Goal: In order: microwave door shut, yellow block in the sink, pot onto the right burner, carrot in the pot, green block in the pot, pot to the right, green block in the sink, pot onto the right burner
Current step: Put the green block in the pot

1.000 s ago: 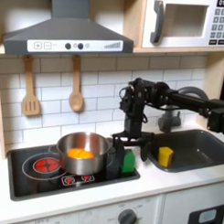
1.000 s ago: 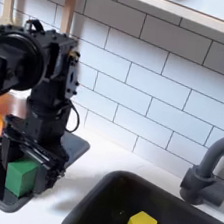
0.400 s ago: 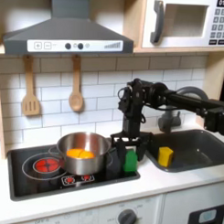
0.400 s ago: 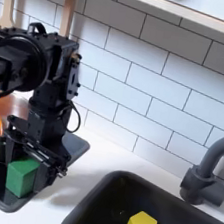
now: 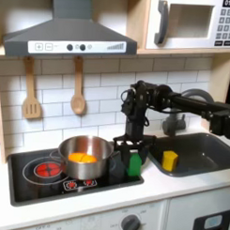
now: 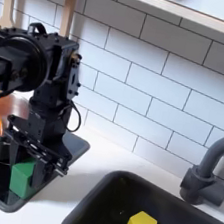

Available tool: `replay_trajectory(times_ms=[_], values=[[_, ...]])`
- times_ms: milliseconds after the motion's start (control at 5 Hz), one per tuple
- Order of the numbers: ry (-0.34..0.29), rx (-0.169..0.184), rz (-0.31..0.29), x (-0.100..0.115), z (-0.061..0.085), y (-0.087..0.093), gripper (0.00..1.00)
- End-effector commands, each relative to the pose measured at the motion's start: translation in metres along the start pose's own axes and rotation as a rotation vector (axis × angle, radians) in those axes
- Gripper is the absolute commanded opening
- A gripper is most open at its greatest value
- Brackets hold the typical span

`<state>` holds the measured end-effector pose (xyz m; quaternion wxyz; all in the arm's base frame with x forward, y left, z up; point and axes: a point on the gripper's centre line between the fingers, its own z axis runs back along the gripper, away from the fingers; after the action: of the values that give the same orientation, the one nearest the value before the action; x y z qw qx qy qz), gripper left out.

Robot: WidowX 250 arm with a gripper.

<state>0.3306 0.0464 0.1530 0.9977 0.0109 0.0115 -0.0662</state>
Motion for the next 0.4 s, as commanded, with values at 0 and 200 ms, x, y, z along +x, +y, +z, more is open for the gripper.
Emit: replay_trajectory(times_ms=[0,200], values=[[0.017,-0.011,-0.011,-0.002,0.023,-0.001,0.0],[-0.013,0.002,0.0,0.007,0.054,0.005,0.0]])
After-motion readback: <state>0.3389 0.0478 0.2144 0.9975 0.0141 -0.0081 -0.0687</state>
